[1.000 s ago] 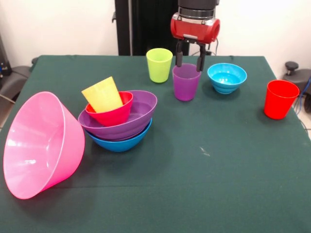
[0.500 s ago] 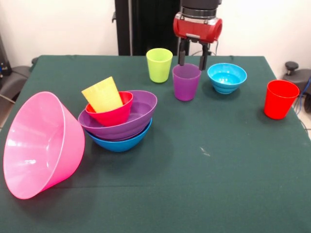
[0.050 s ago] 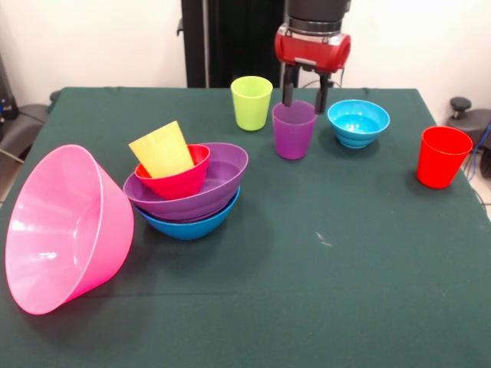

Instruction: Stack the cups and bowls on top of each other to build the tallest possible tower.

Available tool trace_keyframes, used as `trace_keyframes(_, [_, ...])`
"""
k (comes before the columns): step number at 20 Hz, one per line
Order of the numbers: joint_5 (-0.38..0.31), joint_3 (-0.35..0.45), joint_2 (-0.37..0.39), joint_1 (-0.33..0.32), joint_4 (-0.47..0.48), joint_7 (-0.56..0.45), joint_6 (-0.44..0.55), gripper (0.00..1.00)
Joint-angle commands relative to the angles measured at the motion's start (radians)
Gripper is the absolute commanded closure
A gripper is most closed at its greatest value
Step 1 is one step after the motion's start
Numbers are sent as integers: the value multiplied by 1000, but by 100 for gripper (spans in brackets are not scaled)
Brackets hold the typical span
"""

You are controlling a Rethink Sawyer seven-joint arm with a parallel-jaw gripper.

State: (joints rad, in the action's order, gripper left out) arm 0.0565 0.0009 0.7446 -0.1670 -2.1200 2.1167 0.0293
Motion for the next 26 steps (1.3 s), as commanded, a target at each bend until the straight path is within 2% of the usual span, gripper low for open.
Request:
trace_keyframes(1, [29, 30, -80, 7, 2, 180, -51, 0])
trace_keyframes(8, [22, 36, -138, 4, 8, 191, -111, 0])
trace_keyframes(13, [45, 63, -186, 16, 21, 215, -155, 0])
trace_keyframes(18, [72, 69, -204, 35, 30, 224, -165, 0])
trace_keyframes(26, [71, 87, -240, 28, 40, 233, -193, 0])
